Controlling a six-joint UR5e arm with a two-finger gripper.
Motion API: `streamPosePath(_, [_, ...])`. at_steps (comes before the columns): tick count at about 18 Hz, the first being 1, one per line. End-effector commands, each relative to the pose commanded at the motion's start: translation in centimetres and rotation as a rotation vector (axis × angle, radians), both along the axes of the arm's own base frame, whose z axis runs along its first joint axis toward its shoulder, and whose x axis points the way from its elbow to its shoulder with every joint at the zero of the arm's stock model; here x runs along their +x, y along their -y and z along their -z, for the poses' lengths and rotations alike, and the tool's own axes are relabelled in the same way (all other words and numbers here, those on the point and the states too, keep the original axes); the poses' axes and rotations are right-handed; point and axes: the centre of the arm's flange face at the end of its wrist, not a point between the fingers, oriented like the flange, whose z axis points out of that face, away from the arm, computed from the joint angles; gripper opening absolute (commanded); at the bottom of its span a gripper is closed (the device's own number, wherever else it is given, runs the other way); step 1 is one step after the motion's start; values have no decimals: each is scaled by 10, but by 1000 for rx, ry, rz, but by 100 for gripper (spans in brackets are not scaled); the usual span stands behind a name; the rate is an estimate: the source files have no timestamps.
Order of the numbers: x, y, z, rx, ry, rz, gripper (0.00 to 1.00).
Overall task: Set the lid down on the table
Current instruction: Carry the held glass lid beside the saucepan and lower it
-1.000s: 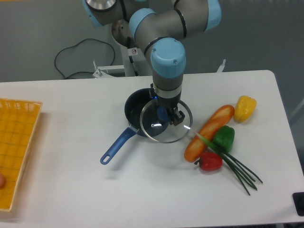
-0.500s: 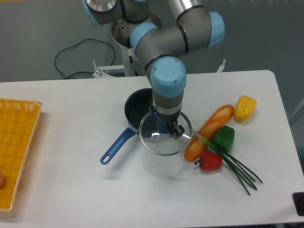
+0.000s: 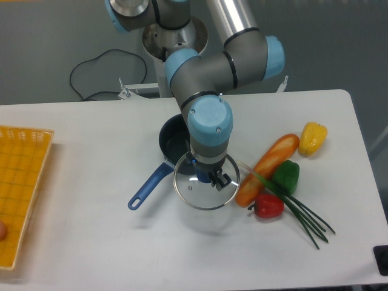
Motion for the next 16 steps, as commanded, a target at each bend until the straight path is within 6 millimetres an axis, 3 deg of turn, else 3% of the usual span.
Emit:
streamPosePath(5, [1, -17, 19, 14, -20, -15, 58])
streamPosePath(16, [3, -32, 39, 29, -33, -41, 58])
